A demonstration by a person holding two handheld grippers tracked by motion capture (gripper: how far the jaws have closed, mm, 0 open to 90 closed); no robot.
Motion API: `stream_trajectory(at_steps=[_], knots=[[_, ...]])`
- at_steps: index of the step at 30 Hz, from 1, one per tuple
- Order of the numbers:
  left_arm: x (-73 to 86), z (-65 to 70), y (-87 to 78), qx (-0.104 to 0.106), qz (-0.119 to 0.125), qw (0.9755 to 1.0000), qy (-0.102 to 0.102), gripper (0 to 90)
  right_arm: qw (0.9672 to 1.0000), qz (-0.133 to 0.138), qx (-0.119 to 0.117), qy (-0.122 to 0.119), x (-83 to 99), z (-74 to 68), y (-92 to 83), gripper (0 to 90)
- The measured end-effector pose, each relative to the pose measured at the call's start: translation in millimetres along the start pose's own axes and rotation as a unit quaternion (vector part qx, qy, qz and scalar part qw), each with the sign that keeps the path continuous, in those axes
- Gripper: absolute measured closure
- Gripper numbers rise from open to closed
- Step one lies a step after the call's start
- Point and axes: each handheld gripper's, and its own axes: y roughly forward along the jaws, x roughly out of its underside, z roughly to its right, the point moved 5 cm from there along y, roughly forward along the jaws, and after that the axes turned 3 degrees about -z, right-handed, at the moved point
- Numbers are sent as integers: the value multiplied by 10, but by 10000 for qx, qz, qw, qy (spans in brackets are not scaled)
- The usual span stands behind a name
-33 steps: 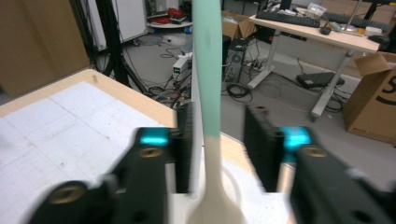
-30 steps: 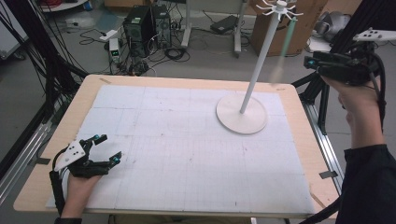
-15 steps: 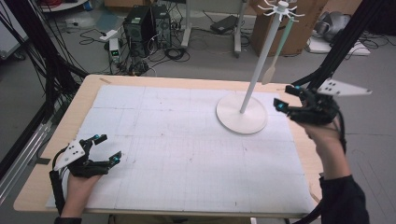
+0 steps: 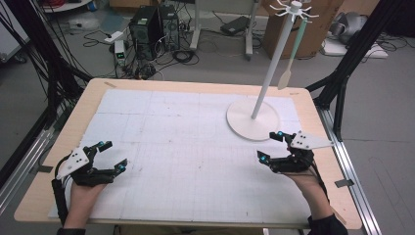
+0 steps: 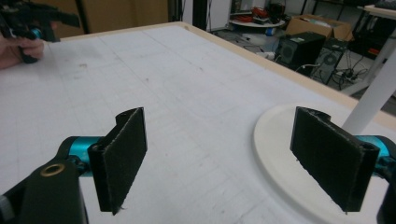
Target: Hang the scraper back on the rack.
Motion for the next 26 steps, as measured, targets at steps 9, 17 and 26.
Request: stream_trajectory(at_steps=[9, 17, 26], knots=[[1, 1, 0, -5, -8, 10000, 14, 133, 9974, -289, 153, 636, 537, 45, 95, 179], [1, 1, -1, -21, -2, 10000, -4, 133, 9962, -363, 230, 764, 654, 63, 111, 177], [2, 7, -1, -10, -13, 10000, 29, 133, 9949, -73, 265, 972, 704, 96, 85, 191]])
